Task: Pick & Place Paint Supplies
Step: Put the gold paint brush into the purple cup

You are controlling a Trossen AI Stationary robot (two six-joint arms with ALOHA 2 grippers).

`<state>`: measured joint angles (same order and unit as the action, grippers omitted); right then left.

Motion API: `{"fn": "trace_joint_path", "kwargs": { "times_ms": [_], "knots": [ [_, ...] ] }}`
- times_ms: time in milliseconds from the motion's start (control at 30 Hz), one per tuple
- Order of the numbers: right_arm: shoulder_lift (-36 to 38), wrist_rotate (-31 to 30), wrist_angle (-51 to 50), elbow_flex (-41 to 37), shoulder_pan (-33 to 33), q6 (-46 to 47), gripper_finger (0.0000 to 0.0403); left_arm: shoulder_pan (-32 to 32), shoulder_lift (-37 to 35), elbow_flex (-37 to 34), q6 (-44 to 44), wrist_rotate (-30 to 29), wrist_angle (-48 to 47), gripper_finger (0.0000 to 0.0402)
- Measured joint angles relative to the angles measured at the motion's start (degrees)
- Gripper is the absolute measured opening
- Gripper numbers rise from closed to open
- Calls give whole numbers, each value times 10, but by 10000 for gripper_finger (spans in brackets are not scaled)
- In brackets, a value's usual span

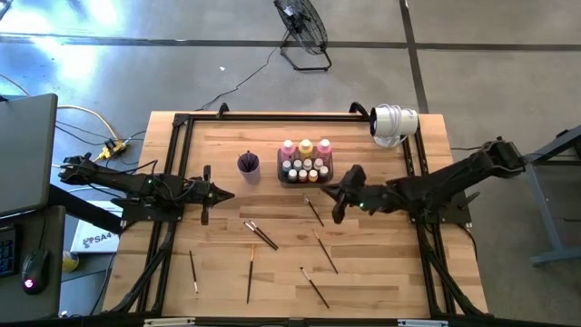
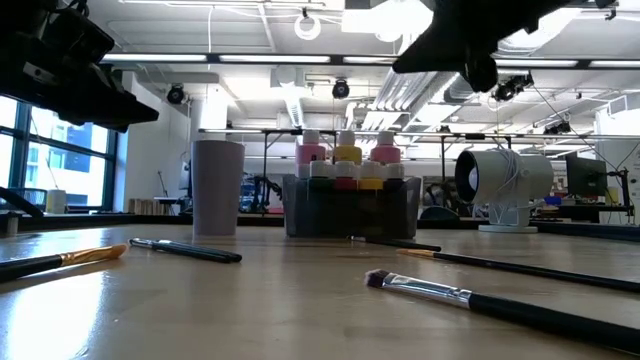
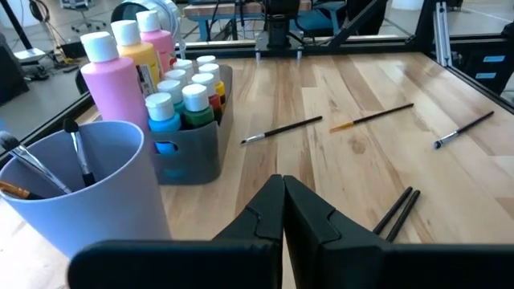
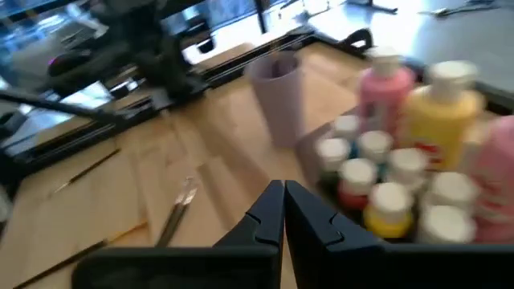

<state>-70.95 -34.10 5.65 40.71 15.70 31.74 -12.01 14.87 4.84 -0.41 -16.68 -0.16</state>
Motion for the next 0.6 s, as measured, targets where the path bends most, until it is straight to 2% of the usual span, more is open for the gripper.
{"fn": "trace_joint_path", "kwargs": {
  "times_ms": [133, 300, 400, 600],
  "knots": [
    [-29, 22, -24, 16, 24, 40, 3, 0, 0, 0, -1, 0, 0, 0],
    [-59, 34, -90, 18, 41, 178, 3, 0, 0, 0, -16, 1, 0, 0],
    [-77, 61, -129, 18, 40, 260, 3, 0, 0, 0, -32, 0, 0, 0],
    [-124, 110, -109, 22, 34, 299, 3, 0, 0, 0, -44, 1, 0, 0]
  ]
}}
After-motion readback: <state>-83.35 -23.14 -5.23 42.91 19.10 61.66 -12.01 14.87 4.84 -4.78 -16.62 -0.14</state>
